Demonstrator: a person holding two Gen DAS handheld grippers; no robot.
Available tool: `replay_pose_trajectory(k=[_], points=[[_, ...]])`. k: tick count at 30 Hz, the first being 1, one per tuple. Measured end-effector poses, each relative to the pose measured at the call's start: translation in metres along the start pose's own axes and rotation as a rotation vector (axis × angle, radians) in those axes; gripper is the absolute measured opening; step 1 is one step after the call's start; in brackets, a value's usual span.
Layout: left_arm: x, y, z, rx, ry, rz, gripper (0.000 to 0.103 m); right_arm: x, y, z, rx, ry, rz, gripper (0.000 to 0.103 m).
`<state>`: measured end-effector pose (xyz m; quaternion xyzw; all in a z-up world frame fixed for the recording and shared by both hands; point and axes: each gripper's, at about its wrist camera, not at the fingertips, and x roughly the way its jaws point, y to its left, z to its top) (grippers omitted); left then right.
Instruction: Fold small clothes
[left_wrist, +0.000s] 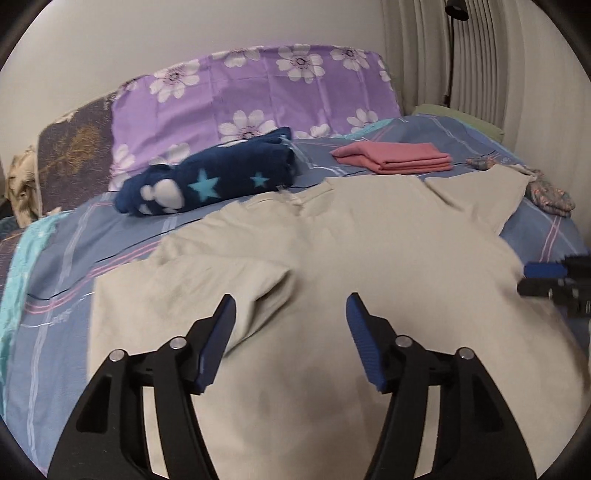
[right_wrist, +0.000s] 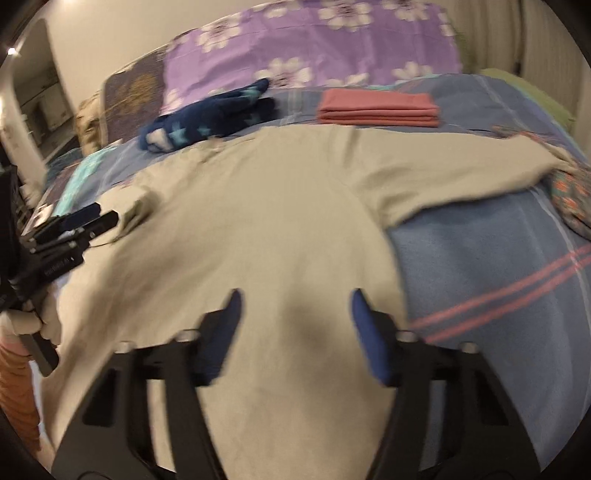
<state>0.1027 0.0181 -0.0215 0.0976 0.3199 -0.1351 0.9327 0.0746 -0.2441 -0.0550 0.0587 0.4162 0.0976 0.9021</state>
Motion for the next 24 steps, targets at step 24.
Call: replay_pose_trajectory(k=[24], points=[[0.028, 0.124, -0.059, -0.428, 0.207, 0.310, 0.072, 0.148, 0.253, 0.052, -0.788, 0.107, 0.152, 0.038]])
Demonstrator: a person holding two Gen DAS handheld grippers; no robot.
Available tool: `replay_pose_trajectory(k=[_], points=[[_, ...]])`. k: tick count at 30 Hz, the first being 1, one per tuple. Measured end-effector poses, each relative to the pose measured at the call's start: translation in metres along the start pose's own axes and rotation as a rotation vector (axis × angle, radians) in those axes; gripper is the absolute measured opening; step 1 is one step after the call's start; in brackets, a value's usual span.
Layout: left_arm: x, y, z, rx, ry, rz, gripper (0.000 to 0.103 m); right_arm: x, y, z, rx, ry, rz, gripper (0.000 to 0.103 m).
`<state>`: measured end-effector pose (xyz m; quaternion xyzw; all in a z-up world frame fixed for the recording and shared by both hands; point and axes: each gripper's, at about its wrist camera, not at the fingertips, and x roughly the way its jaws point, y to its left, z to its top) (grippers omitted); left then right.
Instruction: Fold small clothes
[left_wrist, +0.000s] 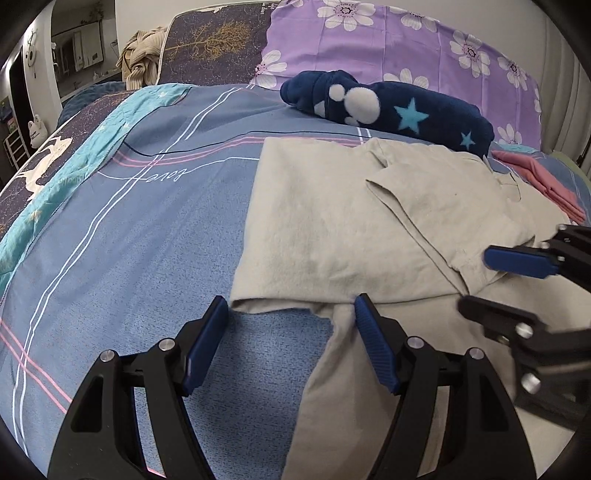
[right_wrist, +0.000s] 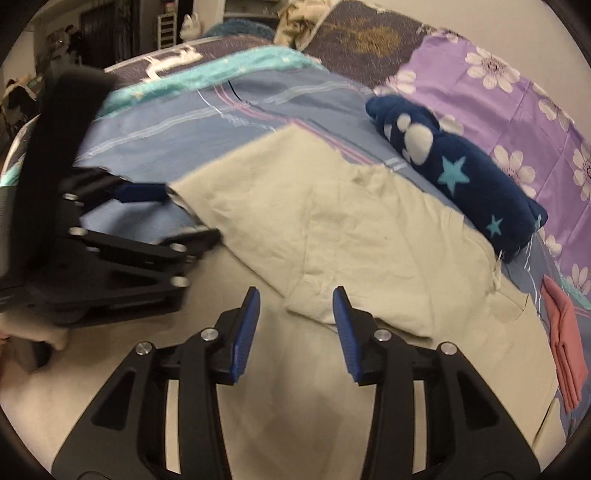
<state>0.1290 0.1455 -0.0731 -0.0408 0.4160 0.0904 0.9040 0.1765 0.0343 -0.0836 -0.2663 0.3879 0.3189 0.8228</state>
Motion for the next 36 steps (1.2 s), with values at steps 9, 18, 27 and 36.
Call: replay_pose_trajectory(k=[9, 18, 27, 36], points=[[0.000, 0.003, -0.001, -0.012, 0.001, -0.011, 0.073, -0.062, -0.149, -0.050, 0.673, -0.197, 0.203, 0.004], [0.001, 0.004, -0.001, -0.019, 0.004, -0.027, 0.073, -0.063, -0.224, -0.176, 1.087, -0.097, 0.346, 0.049], [0.002, 0.005, -0.001, -0.020, 0.007, -0.029, 0.073, -0.021, -0.208, -0.119, 0.908, -0.046, 0.324, 0.068], [0.002, 0.005, -0.001, -0.023, 0.006, -0.028, 0.075, -0.041, -0.180, -0.074, 0.638, -0.037, -0.004, 0.006]])
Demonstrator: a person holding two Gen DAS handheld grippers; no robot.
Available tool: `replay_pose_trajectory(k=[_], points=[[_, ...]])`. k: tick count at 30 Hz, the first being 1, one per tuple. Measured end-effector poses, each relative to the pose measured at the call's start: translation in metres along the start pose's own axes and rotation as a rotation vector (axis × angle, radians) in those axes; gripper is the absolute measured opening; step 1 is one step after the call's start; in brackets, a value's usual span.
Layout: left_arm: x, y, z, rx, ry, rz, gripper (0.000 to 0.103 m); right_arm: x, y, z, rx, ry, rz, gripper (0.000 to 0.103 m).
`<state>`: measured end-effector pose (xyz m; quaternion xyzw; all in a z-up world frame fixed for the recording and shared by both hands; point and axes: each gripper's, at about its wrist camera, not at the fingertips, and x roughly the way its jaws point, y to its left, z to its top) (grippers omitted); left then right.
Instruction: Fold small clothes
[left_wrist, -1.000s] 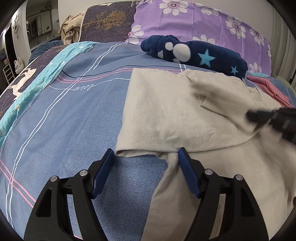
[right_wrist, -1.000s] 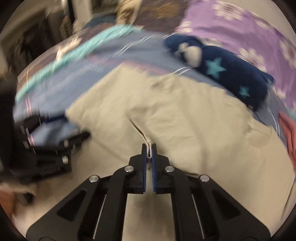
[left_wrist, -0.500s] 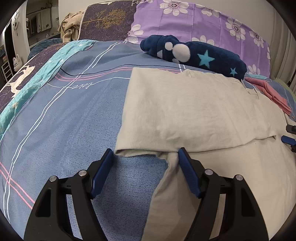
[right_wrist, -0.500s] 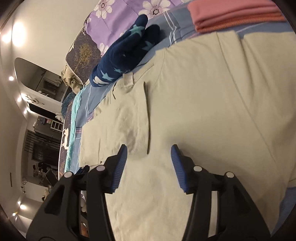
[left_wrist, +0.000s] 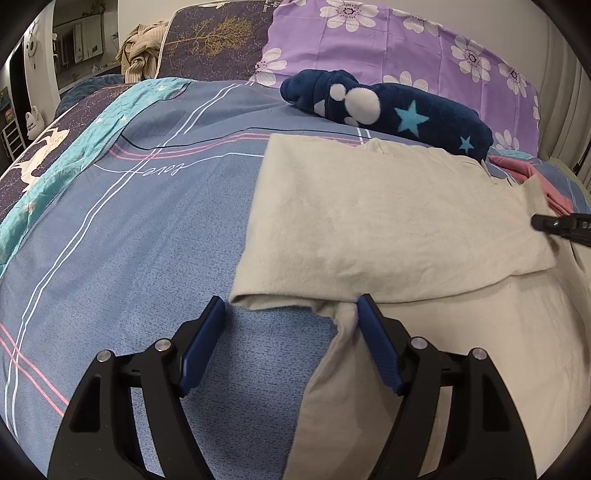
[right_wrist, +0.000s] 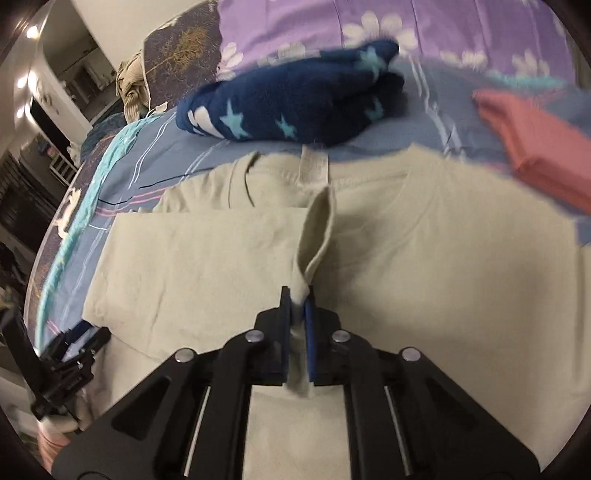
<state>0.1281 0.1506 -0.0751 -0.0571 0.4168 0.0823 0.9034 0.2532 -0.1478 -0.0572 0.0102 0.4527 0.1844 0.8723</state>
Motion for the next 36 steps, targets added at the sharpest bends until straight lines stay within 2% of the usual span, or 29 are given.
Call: replay_pose_trajectory(k=[2, 3, 5, 7, 11, 14, 18, 19, 23, 26, 29, 31, 32, 33, 34, 36], points=[[-0.004, -0.001, 0.000, 0.006, -0.014, 0.001, 0.074, -0.025, 0.001, -0.003, -0.081, -0.068, -0.147, 0.006], [-0.011, -0.002, 0.000, 0.011, -0.039, -0.010, 0.074, -0.033, -0.002, -0.005, -0.091, -0.084, -0.175, 0.006], [-0.026, -0.004, 0.001, 0.019, -0.090, -0.046, 0.074, -0.050, -0.017, -0.007, -0.063, -0.084, -0.158, 0.007], [-0.034, -0.009, 0.002, 0.039, -0.104, -0.069, 0.074, -0.061, -0.033, -0.011, -0.039, -0.079, -0.163, 0.007], [-0.027, -0.025, -0.001, 0.140, -0.073, -0.001, 0.074, -0.072, -0.053, -0.016, 0.001, -0.074, -0.165, 0.007], [-0.018, -0.021, -0.002, 0.116, -0.027, 0.015, 0.074, -0.073, -0.064, -0.021, 0.038, -0.072, -0.160, 0.007], [-0.022, -0.010, -0.003, 0.066, -0.025, -0.007, 0.074, -0.073, -0.078, -0.028, 0.075, -0.065, -0.198, 0.007], [-0.024, -0.010, -0.003, 0.067, -0.026, -0.014, 0.074, -0.073, -0.083, -0.030, 0.079, -0.061, -0.215, 0.008], [-0.033, -0.013, -0.003, 0.094, -0.039, -0.047, 0.074, -0.064, -0.100, -0.041, 0.116, -0.015, -0.193, 0.014], [-0.032, -0.019, -0.002, 0.136, -0.042, -0.035, 0.072, -0.068, -0.102, -0.050, 0.123, -0.019, -0.163, 0.015], [-0.027, -0.017, 0.003, 0.101, -0.014, -0.075, 0.056, -0.075, -0.097, -0.059, 0.119, -0.036, -0.121, 0.016], [-0.027, -0.017, 0.011, 0.073, -0.020, -0.120, 0.032, -0.078, -0.091, -0.064, 0.106, -0.045, -0.063, 0.017], [-0.027, -0.018, 0.016, 0.064, -0.028, -0.135, 0.025, -0.078, -0.088, -0.067, 0.103, -0.042, -0.017, 0.017], [-0.027, -0.020, 0.023, 0.043, -0.043, -0.163, 0.013, -0.076, -0.086, -0.070, 0.108, -0.034, 0.021, 0.017], [-0.027, -0.022, 0.030, 0.023, -0.053, -0.189, 0.009, -0.074, -0.086, -0.072, 0.115, -0.031, 0.027, 0.017], [-0.026, -0.032, 0.041, 0.007, -0.066, -0.222, 0.009, -0.075, -0.087, -0.076, 0.130, -0.050, -0.057, 0.017]])
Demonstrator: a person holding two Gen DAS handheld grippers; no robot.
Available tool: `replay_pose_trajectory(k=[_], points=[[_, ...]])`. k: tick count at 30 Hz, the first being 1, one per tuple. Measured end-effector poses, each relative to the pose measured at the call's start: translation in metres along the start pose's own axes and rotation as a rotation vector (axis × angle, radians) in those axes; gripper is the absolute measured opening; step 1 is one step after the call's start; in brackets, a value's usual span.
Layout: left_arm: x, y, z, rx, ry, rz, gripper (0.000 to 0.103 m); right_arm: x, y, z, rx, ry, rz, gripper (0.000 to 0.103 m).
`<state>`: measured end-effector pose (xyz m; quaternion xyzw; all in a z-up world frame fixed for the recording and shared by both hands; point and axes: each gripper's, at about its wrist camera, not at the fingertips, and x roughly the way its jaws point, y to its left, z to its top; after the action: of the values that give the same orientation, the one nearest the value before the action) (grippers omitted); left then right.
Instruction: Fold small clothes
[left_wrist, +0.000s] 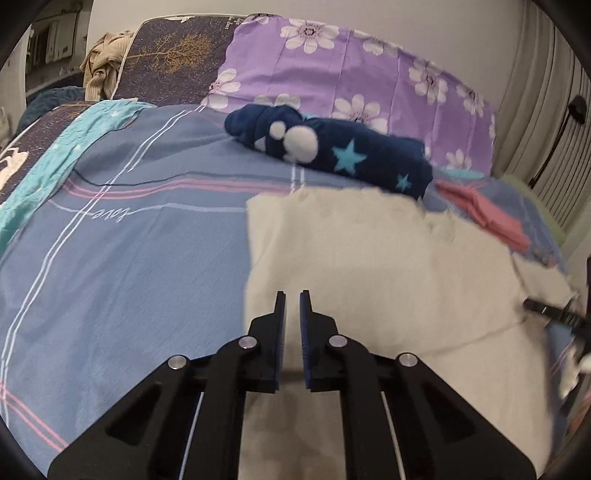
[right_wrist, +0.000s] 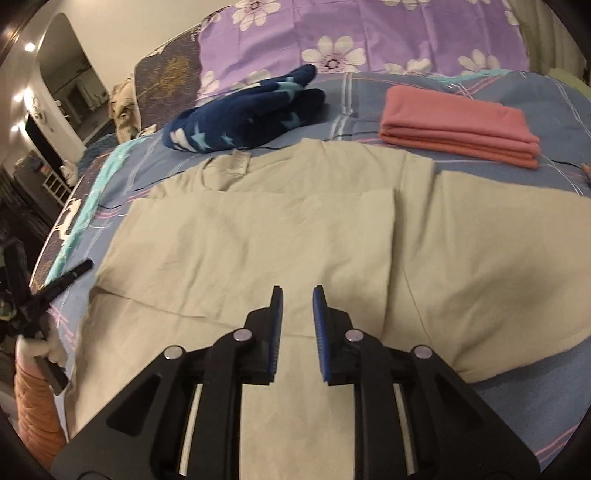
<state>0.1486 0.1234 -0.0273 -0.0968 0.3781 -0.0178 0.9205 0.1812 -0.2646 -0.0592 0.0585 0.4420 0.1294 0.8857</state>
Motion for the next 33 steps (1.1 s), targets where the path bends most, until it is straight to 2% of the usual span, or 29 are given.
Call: replay_pose_trajectory(k=[1, 3, 5, 6, 7, 9, 11, 12, 13, 15, 17, 19, 20, 21, 23, 25, 27, 29, 31, 33], points=[[0.004, -0.007, 0.004, 0.015, 0.001, -0.004, 0.009, -0.003, -0.001, -0.001, -0.002, -0.027, -0.033, 0.018], [0.022, -0.025, 0.007, 0.091, 0.019, 0.030, 0.009, -0.005, -0.006, -0.004, 0.011, -0.033, 0.011, 0.018], [0.056, -0.035, -0.001, 0.187, 0.076, 0.168, 0.010, 0.008, -0.012, -0.009, 0.017, 0.039, -0.024, 0.018], [0.073, -0.035, -0.007, 0.207, 0.118, 0.207, 0.012, 0.015, -0.016, -0.012, 0.013, 0.068, -0.050, 0.016], [0.074, -0.035, -0.009, 0.207, 0.080, 0.207, 0.012, 0.017, -0.021, -0.018, 0.008, 0.061, -0.049, 0.012], [0.069, -0.037, -0.007, 0.204, 0.086, 0.223, 0.014, 0.009, -0.027, -0.022, 0.013, 0.043, -0.035, 0.012], [0.067, -0.040, -0.010, 0.226, 0.081, 0.240, 0.014, -0.012, -0.037, -0.023, 0.018, 0.000, -0.079, 0.012], [0.065, -0.041, -0.010, 0.226, 0.083, 0.241, 0.014, -0.025, -0.045, -0.020, 0.015, -0.032, -0.106, 0.013], [0.062, -0.041, -0.008, 0.215, 0.088, 0.237, 0.015, -0.041, -0.058, -0.017, 0.022, -0.068, -0.150, 0.018], [0.054, -0.042, -0.006, 0.173, 0.089, 0.161, 0.018, -0.074, -0.095, -0.004, 0.086, -0.123, -0.249, 0.025], [0.046, -0.052, -0.004, 0.159, 0.056, 0.106, 0.030, -0.103, -0.141, 0.010, 0.177, -0.168, -0.357, 0.031], [0.045, -0.067, -0.004, 0.185, 0.034, 0.087, 0.050, -0.127, -0.195, 0.019, 0.299, -0.207, -0.484, 0.035], [0.047, -0.073, -0.006, 0.202, 0.033, 0.074, 0.053, -0.136, -0.223, 0.022, 0.363, -0.216, -0.540, 0.035], [0.051, -0.080, -0.009, 0.221, 0.042, 0.066, 0.055, -0.142, -0.253, 0.024, 0.422, -0.206, -0.601, 0.038], [0.066, -0.089, -0.016, 0.247, 0.095, 0.077, 0.055, -0.141, -0.282, 0.024, 0.442, -0.169, -0.658, 0.039], [0.074, -0.091, -0.020, 0.253, 0.101, 0.091, 0.058, -0.130, -0.299, 0.024, 0.442, -0.118, -0.673, 0.039], [0.074, -0.088, -0.018, 0.235, 0.106, 0.075, 0.058, -0.124, -0.308, 0.024, 0.437, -0.106, -0.695, 0.039], [0.073, -0.086, -0.019, 0.225, 0.102, 0.064, 0.059, -0.122, -0.314, 0.026, 0.453, -0.120, -0.729, 0.035], [0.074, -0.086, -0.019, 0.228, 0.101, 0.068, 0.059, -0.126, -0.327, 0.026, 0.518, -0.128, -0.717, 0.009], [0.074, -0.087, -0.019, 0.235, 0.098, 0.075, 0.059, -0.132, -0.336, 0.027, 0.593, -0.166, -0.659, 0.006]])
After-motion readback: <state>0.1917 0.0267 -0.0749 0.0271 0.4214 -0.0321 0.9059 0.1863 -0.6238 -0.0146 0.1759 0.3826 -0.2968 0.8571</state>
